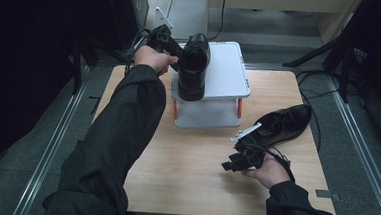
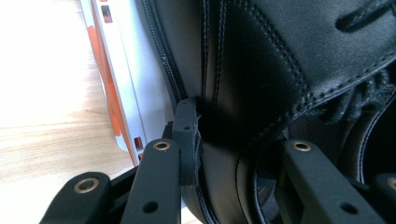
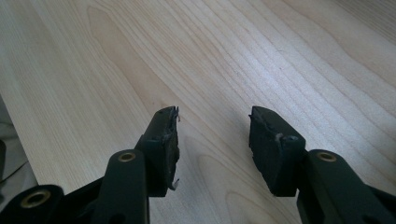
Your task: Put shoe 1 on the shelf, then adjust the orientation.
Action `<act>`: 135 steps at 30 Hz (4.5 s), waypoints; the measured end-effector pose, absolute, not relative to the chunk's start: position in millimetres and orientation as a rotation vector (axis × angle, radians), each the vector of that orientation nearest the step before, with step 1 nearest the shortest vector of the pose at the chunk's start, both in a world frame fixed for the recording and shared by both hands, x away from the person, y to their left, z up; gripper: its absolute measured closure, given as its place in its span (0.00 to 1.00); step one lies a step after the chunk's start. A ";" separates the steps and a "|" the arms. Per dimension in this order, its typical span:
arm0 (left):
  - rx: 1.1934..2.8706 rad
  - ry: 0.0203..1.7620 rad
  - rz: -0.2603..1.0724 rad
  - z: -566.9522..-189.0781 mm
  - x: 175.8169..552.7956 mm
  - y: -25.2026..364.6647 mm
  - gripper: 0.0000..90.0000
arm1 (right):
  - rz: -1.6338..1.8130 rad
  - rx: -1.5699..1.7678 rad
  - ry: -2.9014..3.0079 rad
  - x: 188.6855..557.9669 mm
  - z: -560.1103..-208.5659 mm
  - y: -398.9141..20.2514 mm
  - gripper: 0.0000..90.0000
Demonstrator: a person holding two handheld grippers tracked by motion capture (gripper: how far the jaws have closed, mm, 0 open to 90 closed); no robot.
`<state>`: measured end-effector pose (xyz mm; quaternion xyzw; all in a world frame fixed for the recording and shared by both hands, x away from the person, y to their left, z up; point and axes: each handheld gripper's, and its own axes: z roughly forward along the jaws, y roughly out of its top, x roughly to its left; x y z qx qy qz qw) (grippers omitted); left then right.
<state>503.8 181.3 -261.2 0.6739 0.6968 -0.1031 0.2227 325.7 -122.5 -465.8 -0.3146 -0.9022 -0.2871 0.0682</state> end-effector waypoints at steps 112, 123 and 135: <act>2.101 1.557 -0.296 -442.0 321.6 265.0 0.50 | -0.967 -1.056 -2.651 355.9 -439.8 -132.3 0.57; 2.108 1.545 -0.320 -443.8 323.8 263.8 0.50 | -0.948 -1.132 -2.640 379.9 -408.1 -151.2 0.57; 2.120 1.537 -0.326 -444.4 324.5 266.2 0.50 | -0.747 -1.257 -2.672 405.4 -374.0 -166.6 0.65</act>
